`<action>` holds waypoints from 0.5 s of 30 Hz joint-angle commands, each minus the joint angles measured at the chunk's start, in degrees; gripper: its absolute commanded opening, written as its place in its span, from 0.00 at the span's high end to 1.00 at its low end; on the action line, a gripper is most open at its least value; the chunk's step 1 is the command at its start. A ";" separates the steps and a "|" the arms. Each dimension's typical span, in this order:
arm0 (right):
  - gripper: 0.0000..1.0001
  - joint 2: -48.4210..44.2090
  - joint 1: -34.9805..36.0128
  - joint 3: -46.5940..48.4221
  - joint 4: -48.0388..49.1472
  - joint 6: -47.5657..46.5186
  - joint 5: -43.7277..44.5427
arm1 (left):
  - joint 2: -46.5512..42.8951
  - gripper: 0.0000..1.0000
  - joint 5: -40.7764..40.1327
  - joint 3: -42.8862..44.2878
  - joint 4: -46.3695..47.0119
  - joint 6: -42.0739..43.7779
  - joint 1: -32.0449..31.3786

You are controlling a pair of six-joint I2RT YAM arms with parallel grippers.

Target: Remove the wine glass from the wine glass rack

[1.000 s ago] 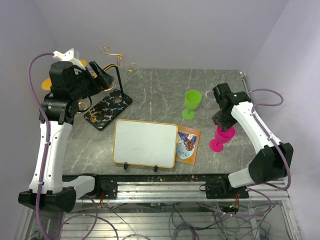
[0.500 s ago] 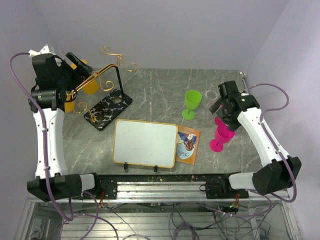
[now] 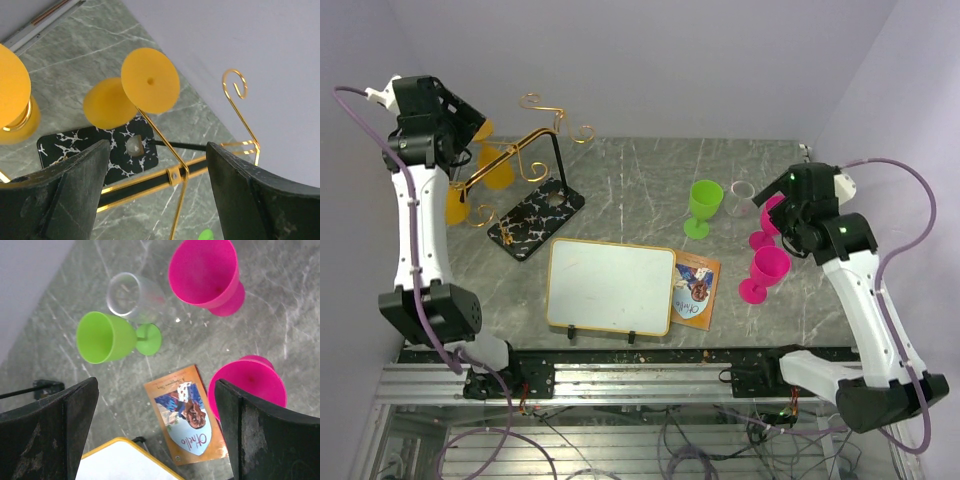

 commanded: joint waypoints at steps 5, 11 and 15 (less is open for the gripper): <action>0.00 -3.36 0.13 1.10 3.36 -1.06 1.14 | 8.78 0.20 -6.33 6.97 -0.98 -3.26 0.50; 0.00 -3.58 0.18 1.31 2.44 -0.66 1.23 | 13.32 0.20 -8.20 10.60 -1.22 -4.13 0.48; 0.00 -3.90 0.13 1.49 2.22 -0.48 1.70 | 14.19 0.21 -5.99 9.09 2.19 -4.37 0.65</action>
